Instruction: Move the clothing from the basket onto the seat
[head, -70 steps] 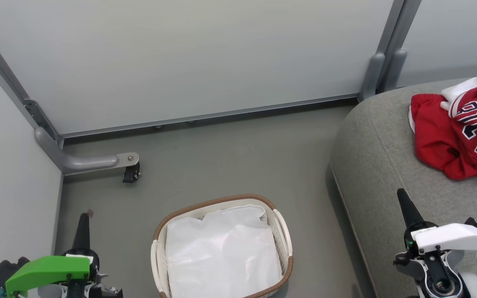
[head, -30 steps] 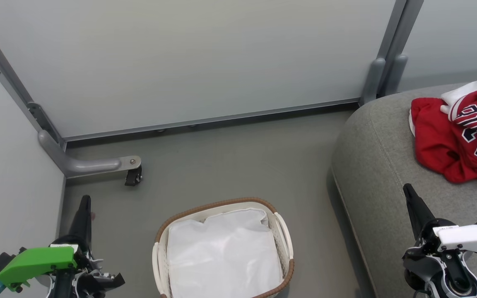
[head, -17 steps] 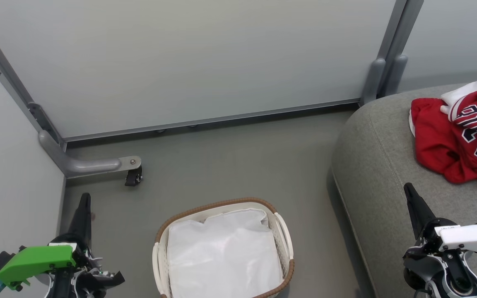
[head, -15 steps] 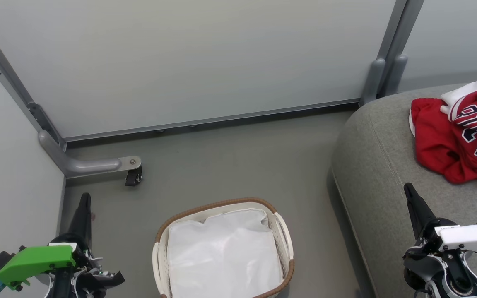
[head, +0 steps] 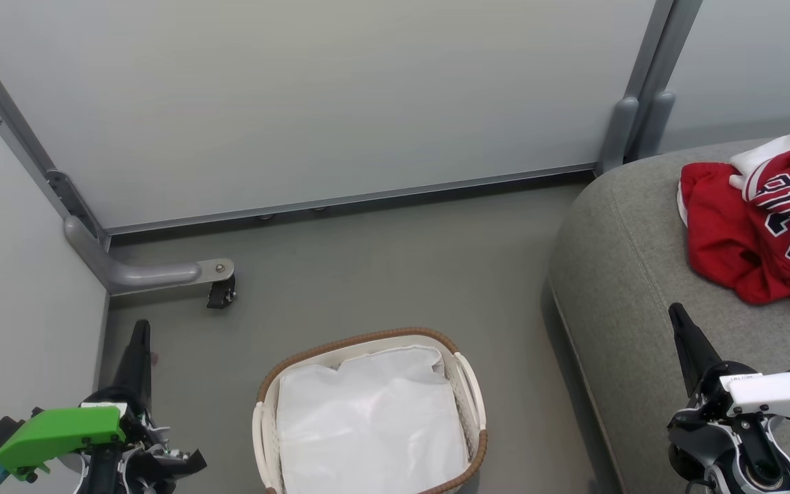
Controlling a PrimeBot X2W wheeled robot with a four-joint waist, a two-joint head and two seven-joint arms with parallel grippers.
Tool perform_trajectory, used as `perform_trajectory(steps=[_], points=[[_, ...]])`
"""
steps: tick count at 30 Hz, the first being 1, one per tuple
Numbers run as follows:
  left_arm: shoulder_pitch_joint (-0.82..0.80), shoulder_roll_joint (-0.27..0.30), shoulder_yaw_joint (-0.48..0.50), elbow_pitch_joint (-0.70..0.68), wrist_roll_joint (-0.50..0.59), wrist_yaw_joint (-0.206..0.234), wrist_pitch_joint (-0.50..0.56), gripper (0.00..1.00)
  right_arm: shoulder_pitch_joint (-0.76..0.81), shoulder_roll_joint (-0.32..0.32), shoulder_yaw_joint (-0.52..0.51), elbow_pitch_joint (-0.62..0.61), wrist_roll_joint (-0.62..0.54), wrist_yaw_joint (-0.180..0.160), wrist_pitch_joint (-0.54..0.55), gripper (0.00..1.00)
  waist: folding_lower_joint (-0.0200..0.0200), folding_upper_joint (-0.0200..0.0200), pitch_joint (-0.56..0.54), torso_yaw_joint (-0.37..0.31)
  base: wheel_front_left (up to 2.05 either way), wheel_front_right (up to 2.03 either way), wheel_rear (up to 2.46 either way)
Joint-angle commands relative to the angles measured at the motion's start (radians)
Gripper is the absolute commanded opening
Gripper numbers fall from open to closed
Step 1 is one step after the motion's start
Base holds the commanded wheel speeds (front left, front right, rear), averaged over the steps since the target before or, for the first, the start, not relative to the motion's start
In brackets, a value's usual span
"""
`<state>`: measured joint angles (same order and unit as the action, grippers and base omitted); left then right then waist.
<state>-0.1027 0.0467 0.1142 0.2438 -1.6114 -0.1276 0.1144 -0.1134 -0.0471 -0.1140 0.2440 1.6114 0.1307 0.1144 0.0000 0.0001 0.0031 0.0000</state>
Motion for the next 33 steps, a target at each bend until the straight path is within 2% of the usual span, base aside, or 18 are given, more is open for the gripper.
perform_trajectory(steps=[1, 33], points=[[-0.011, 0.007, 0.0, -0.001, -0.003, -0.006, 0.004, 0.0, 0.011, -0.006, -0.002, -0.002, 0.003, 0.0, 0.003, 0.0, 0.0, -0.0001, 0.0, 0.0, 0.0, 0.0, 0.0], [-0.011, 0.007, 0.0, -0.001, -0.003, -0.006, 0.003, 0.0, 0.011, -0.006, -0.002, -0.002, 0.003, 0.0, 0.003, 0.0, 0.0, -0.0001, 0.0, 0.0, 0.0, 0.0, 0.0]])
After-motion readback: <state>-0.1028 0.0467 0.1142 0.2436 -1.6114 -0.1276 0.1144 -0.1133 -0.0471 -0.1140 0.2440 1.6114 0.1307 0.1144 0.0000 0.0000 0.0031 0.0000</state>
